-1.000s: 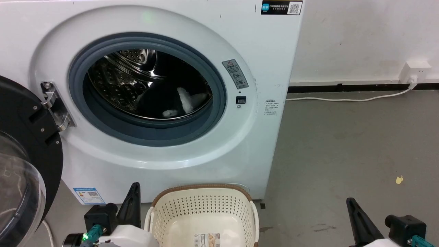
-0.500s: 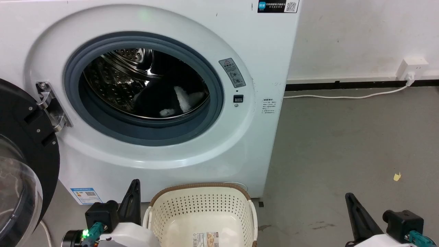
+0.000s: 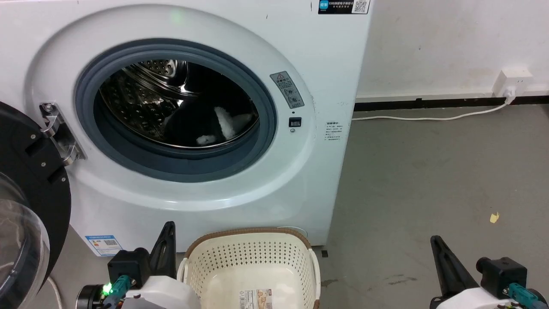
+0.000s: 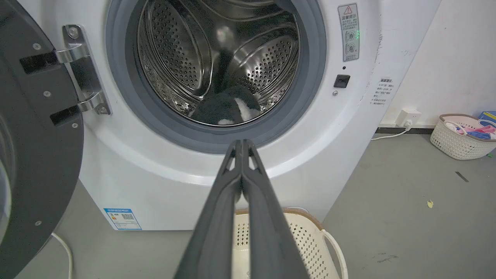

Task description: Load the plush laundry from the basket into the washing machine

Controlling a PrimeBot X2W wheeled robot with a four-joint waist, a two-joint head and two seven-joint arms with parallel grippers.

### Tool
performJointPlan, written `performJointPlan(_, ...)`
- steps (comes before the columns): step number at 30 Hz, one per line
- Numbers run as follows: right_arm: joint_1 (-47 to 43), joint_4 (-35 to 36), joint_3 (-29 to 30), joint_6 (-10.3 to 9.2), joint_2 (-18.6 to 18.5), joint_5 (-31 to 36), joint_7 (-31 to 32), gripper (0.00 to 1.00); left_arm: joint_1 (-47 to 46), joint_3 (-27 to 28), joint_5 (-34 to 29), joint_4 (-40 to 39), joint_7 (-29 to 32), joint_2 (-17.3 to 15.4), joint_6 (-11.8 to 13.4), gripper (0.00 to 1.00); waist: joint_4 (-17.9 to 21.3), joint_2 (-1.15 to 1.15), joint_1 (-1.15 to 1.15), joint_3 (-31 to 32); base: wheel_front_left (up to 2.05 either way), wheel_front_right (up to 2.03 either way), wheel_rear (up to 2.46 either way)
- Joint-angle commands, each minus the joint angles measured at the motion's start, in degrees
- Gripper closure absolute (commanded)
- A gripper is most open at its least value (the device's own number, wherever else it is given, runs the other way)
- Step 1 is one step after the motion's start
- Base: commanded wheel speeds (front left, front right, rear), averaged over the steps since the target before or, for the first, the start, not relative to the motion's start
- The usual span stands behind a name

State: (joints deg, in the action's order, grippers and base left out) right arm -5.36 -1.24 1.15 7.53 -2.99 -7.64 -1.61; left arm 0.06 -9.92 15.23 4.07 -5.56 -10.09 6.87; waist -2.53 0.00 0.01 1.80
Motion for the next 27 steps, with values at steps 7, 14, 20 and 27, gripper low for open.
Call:
performJointPlan(7, 1.3, 0.4, -0.2, -0.02, 0.1, 1.2, 0.3, 1.0, 0.0, 1.4, -2.0, -0.8, 0.6, 0.8, -1.0, 1.0, 0.3, 0.0, 0.0, -0.2, 0.0, 0.0, 0.0)
performJointPlan(14, 1.8, 0.5, -0.3, -0.02, 0.1, 1.9, 0.4, 1.0, 0.0, 2.3, -3.5, -1.1, 1.2, 1.5, -1.7, 1.0, 0.5, 0.0, 0.0, -0.4, 0.0, 0.0, 0.0)
performJointPlan(20, 2.1, 0.5, -0.4, -0.03, 0.1, 2.5, 0.6, 1.0, 0.0, 3.1, -4.7, -1.4, 1.7, 2.1, -2.2, 1.0, 0.7, 0.0, 0.0, -0.5, 0.0, 0.0, 0.0)
performJointPlan(27, 2.7, 0.7, -0.5, -0.03, 0.1, 3.4, 0.8, 1.0, 0.0, 4.3, -6.6, -1.9, 2.3, 3.0, -3.0, 1.0, 1.0, 0.0, -0.01, -0.7, 0.0, 0.0, 0.0)
